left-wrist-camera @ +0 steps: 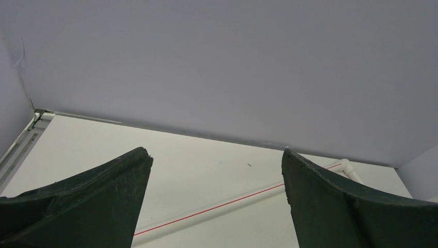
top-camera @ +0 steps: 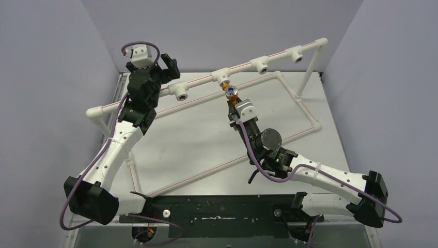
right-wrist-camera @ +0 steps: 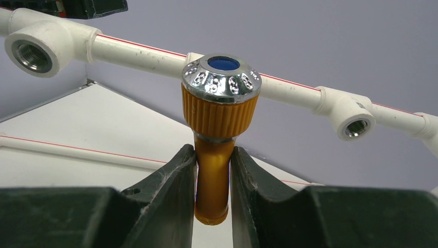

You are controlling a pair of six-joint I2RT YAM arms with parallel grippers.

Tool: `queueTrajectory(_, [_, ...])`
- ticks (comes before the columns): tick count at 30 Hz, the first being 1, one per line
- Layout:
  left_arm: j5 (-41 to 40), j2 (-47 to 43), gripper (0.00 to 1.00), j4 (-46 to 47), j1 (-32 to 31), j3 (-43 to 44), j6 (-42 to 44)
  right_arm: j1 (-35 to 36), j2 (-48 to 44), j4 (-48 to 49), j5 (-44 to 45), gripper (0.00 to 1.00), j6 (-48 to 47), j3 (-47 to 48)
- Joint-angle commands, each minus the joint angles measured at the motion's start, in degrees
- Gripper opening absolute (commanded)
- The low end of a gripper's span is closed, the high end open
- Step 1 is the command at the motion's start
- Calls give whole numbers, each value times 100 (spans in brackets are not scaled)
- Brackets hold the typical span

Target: Install the water faucets

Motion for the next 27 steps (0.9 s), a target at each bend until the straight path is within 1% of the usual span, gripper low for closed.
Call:
queueTrajectory(1, [130, 397, 95, -2462, -337, -915, 60, 18, -34, 179, -4, 0, 17, 295])
queueTrajectory(9, [112, 418, 95, -2464, -340, -908, 60, 16, -164, 36, 102, 0, 100, 219])
queueTrajectory(27, [116, 460, 95, -2456, -333, -918, 64, 18, -175, 78, 253, 0, 95, 175])
